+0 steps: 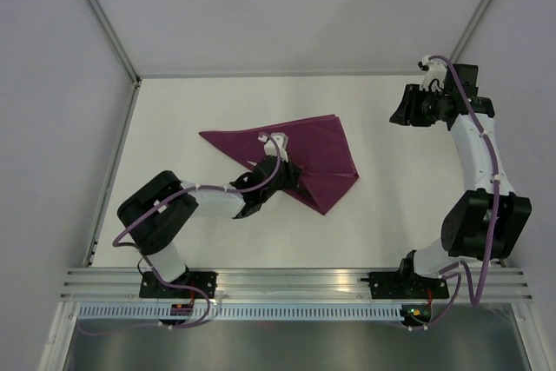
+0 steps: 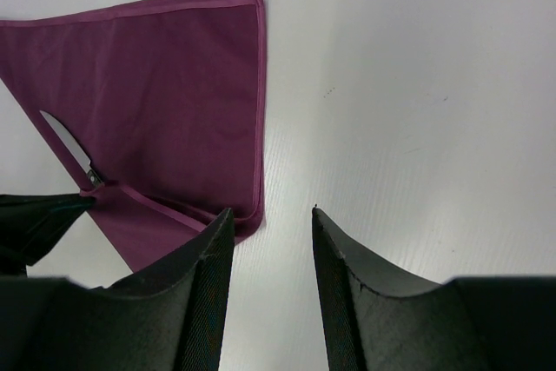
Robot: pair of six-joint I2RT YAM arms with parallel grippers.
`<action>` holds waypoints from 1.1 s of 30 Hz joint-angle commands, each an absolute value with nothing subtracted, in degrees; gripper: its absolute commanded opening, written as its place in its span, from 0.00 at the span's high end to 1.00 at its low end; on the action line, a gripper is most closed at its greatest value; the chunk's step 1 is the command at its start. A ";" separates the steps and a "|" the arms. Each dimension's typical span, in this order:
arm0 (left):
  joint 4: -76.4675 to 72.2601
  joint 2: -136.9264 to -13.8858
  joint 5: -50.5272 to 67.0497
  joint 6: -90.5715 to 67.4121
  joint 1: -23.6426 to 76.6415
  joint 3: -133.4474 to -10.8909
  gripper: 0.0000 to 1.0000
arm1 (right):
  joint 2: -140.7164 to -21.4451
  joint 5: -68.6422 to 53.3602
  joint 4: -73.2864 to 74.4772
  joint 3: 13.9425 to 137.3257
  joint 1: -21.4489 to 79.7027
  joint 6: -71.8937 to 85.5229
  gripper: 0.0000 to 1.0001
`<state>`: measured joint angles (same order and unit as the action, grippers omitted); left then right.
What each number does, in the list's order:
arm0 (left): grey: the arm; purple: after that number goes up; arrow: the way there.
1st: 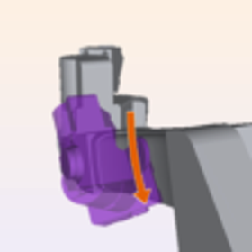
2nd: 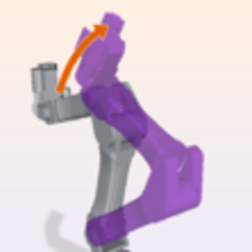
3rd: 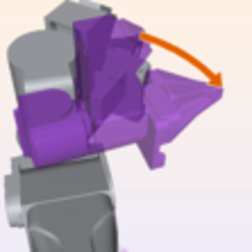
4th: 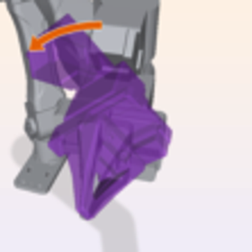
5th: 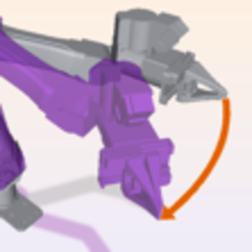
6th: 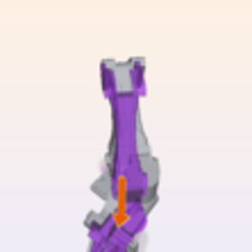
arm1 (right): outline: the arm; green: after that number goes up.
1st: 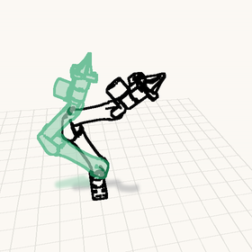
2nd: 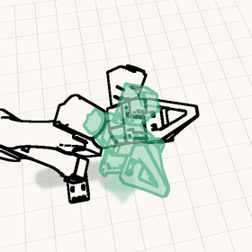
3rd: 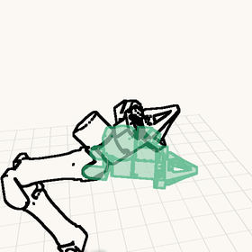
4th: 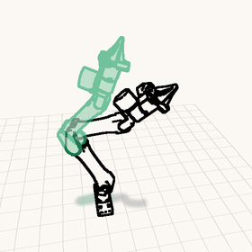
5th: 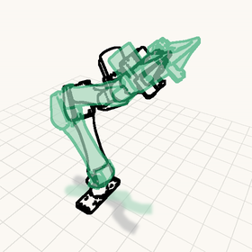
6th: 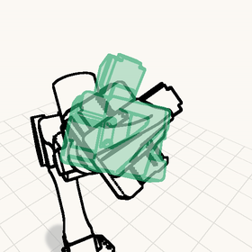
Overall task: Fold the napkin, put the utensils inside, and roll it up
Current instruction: Fold the napkin at the center of the board.
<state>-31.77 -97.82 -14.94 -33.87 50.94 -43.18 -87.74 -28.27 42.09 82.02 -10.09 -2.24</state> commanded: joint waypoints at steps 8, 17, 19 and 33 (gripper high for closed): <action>-33.14 -91.14 -11.25 -42.27 41.93 -37.79 0.98 | -89.21 -26.90 42.72 85.08 -6.42 -1.32 0.53; -34.10 -90.00 -9.93 -44.03 37.09 -34.19 0.98 | -90.44 -24.79 42.63 85.69 -3.17 -1.49 0.53; -34.28 -90.09 -9.76 -44.12 36.30 -33.49 0.98 | -90.70 -24.35 42.71 85.78 -2.46 -1.58 0.53; -35.16 -89.74 -8.44 -44.47 32.26 -31.12 0.98 | -91.32 -23.03 43.33 85.87 -0.35 -2.64 0.53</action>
